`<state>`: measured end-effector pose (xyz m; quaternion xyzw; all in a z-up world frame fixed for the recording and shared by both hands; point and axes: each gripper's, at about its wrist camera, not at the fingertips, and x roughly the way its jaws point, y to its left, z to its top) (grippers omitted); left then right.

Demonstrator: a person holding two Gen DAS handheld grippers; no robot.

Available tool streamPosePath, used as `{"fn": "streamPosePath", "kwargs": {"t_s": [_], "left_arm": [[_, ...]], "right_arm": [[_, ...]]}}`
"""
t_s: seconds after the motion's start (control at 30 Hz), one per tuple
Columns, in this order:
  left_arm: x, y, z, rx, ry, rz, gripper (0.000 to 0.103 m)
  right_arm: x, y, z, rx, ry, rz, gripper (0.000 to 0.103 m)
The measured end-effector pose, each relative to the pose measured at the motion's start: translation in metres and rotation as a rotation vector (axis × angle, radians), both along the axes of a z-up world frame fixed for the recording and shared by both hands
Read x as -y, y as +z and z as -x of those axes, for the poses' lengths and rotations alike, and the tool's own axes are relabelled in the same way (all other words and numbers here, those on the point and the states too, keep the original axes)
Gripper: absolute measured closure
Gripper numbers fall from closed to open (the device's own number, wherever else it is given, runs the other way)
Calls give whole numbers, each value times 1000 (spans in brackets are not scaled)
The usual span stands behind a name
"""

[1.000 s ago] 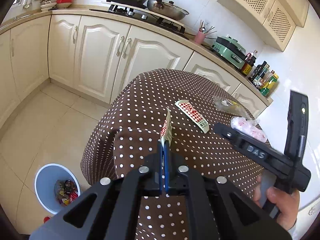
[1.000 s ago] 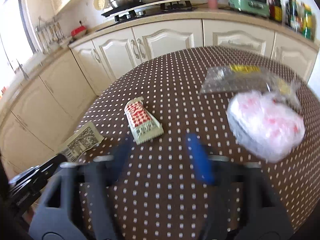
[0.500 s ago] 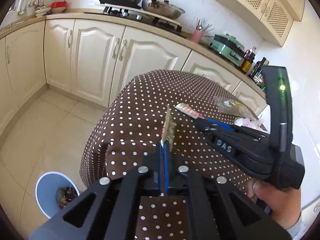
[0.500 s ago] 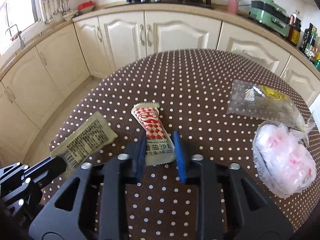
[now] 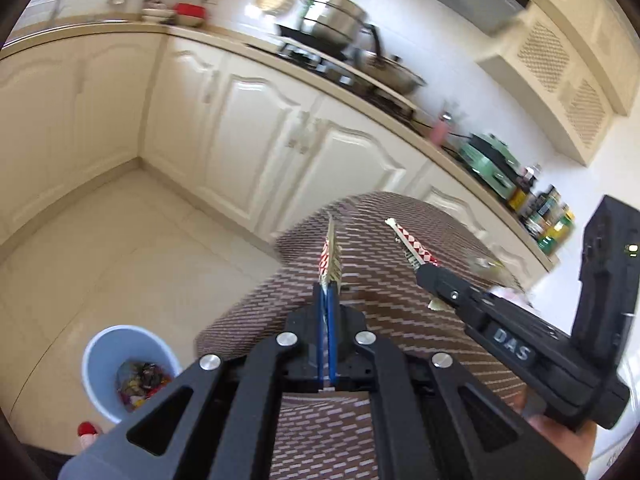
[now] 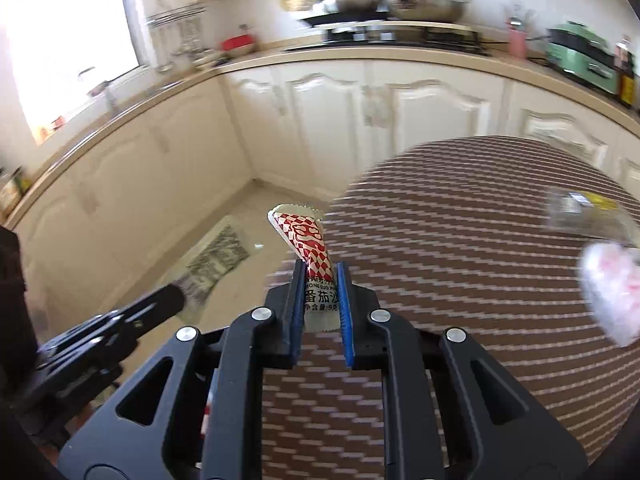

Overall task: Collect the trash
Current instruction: 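Carry the wrapper and sauce packet over the blue bucket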

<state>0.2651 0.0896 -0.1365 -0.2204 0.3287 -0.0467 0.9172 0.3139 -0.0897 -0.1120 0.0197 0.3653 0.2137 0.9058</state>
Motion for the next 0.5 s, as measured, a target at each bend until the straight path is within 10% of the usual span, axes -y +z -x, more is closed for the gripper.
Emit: {"fn": "streamPosePath", "kwargs": {"t_s": [0.5], "left_arm": [[-158, -96, 26, -262, 271, -21, 102]], "right_arm": [[-192, -86, 13, -156, 301, 63, 87]]}}
